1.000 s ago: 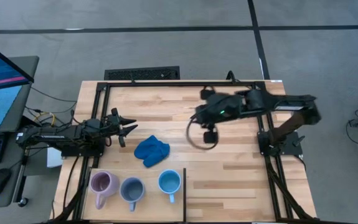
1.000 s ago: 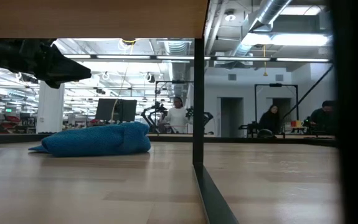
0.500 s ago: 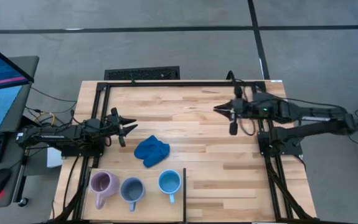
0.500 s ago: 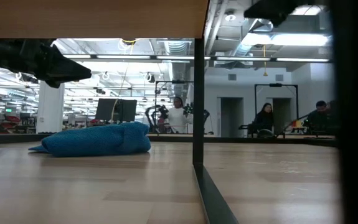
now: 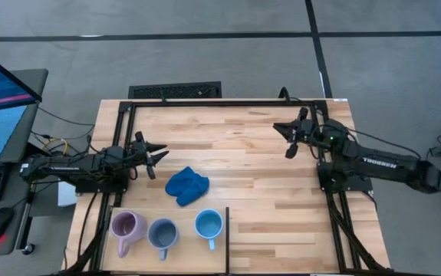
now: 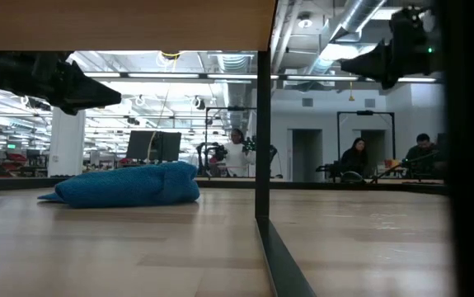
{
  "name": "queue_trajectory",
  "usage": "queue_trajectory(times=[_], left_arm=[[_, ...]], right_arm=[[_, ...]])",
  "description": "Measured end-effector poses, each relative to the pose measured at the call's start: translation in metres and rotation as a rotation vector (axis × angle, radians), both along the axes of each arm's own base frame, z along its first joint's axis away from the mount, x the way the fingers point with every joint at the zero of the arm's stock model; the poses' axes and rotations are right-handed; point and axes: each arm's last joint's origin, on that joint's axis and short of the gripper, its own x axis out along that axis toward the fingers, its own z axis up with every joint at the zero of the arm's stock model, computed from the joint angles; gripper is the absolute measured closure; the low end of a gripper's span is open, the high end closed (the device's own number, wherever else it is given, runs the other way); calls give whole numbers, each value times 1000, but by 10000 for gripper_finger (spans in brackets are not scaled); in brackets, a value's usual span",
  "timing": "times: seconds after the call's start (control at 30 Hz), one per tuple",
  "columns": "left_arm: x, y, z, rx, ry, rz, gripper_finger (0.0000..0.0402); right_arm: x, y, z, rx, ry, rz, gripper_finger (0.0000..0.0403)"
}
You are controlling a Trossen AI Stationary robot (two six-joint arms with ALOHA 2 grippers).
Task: Stack small to large cups/mugs on shelf
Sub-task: Return to Home Position
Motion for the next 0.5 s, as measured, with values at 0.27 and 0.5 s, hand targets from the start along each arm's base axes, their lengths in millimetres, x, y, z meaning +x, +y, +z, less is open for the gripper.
queue_trajectory(times=[0.27,0.5], left_arm=[[-1,2,0,18,3,58,294],[-2,4,1,106,38,156,294]], right_arm=[[-18,-23,-14,36,-41,-34,345],[-26,-32,-16,53,-34,-67,345]])
